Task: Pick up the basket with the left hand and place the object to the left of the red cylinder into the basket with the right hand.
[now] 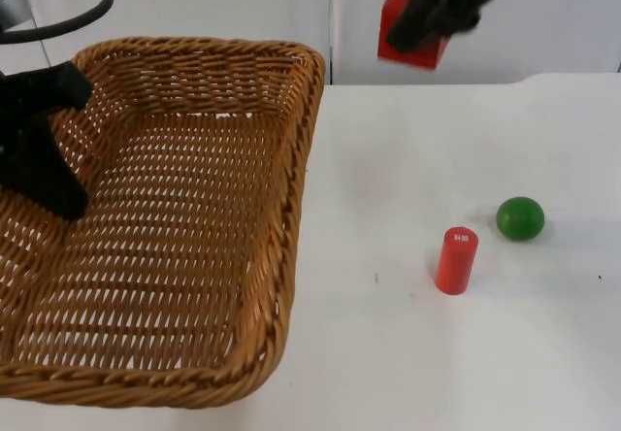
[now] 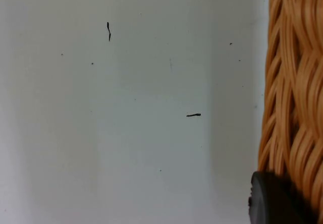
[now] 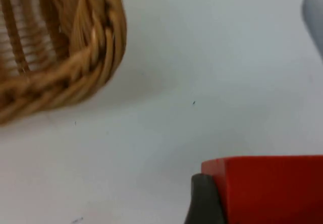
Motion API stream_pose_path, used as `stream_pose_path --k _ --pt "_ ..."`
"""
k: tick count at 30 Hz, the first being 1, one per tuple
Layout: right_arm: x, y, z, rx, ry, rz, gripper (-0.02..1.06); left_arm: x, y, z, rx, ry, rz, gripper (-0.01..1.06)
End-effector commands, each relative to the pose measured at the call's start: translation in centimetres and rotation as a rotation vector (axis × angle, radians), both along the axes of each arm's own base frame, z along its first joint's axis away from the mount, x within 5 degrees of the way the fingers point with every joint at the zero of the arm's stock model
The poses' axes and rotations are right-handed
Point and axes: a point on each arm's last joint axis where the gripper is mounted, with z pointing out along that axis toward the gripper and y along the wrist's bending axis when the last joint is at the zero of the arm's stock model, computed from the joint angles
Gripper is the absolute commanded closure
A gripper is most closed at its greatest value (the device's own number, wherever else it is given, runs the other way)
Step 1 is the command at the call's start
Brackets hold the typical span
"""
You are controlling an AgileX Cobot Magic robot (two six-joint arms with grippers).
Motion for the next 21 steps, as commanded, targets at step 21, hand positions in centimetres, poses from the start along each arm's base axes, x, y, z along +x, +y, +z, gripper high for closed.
stream_pose_path --k 21 --pt "-4.5 -1.6 6.5 0.068 0.108 -0.058 1.05 -0.1 -0.2 0.6 -0.017 -0.012 0.011 1.05"
